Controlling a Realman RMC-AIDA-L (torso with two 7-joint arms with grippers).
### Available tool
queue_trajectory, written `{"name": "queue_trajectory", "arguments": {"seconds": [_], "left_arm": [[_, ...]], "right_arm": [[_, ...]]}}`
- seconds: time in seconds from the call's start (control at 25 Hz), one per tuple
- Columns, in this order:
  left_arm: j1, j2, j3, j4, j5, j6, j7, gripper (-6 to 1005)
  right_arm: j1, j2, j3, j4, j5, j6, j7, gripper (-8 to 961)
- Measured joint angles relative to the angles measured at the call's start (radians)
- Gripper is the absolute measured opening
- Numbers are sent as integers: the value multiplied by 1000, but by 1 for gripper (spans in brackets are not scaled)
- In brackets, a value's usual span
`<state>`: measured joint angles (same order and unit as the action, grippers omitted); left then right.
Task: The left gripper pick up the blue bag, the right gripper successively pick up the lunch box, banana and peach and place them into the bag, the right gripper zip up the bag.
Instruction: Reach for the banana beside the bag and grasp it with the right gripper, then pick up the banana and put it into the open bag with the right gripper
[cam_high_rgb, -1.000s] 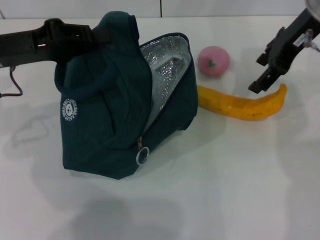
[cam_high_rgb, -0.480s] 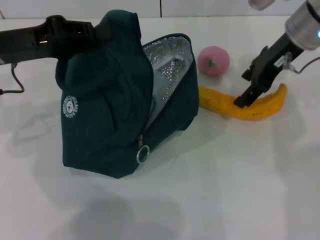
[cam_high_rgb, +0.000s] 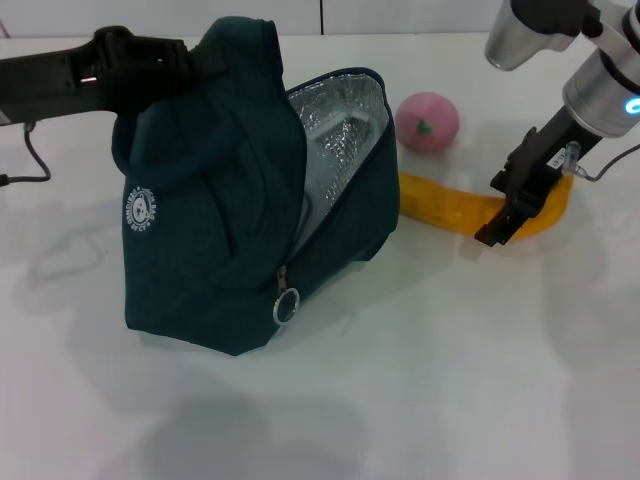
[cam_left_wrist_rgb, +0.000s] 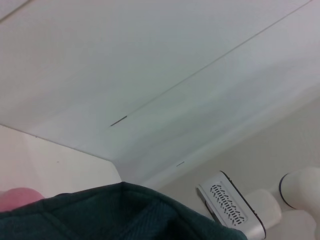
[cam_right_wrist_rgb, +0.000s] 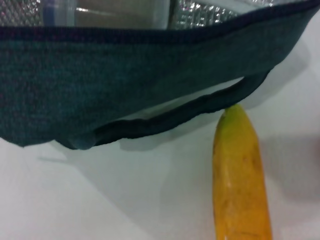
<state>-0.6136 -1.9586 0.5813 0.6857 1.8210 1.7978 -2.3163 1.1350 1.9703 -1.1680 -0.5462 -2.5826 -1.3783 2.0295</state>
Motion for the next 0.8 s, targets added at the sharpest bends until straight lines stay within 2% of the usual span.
{"name": "queue_trajectory", "arguments": {"seconds": [0.24,0.76,0.8], "left_arm": [[0,-2,0,0,-1,0,1,44],[-3,-2,0,0,-1,0,1,44],[-3,-2,0,0,-1,0,1,44]], "right_arm": [[0,6,0,6,-7,5,0,856],[-11,8,-4,16,-56,28,30,763],[-11,8,-4,16,-56,28,30,732]]}}
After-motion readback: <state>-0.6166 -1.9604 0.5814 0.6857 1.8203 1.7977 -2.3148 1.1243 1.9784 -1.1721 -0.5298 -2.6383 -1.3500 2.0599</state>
